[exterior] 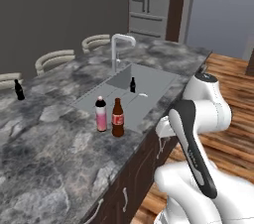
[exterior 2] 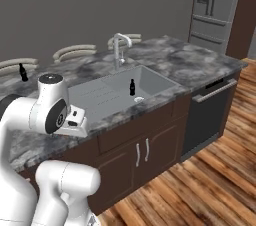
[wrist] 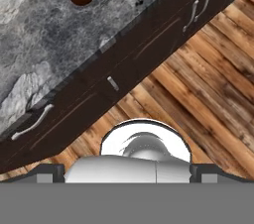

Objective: Place the large bottle from the dining counter next to the other large bottle outside the sink, and place the small bottle from the dining counter next to the other small bottle inside the sink.

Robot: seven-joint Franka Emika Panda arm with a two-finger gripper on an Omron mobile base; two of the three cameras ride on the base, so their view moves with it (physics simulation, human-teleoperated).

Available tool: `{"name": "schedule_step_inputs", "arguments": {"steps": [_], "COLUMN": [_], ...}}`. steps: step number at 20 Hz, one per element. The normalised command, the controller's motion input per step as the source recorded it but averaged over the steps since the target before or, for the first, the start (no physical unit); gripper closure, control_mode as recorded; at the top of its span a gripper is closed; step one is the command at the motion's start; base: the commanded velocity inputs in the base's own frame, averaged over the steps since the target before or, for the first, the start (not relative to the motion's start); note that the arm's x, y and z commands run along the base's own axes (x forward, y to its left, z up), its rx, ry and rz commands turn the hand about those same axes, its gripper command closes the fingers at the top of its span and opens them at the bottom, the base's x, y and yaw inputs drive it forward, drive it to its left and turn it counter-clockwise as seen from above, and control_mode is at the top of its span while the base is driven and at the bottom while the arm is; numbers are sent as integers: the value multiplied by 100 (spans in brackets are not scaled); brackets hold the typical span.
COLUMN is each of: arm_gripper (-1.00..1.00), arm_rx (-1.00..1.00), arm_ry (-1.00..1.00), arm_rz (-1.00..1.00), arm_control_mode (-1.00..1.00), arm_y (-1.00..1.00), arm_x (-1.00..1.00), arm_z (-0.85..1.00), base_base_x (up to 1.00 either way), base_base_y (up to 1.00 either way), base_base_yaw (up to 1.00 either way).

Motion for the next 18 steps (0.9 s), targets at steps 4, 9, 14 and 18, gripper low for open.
{"name": "schedule_step_inputs", "arguments": {"steps": [4,9,14,18], "arm_gripper": [-100,-100,-100,-100], "arm_rx": [0,0,0,0], "arm_ry": [0,0,0,0], "arm_rz": [0,0,0,0], "arm_control_mode": [100,100,100,100], "arm_y": [0,0,0,0], "arm_x": [0,0,0,0], "arm_z": [0,0,0,0], "base_base_x": [-57,-43,-28,-23], "base_base_y": [28,38,24,9], "base_base_yaw": [-13,-19,-28,-37]}}
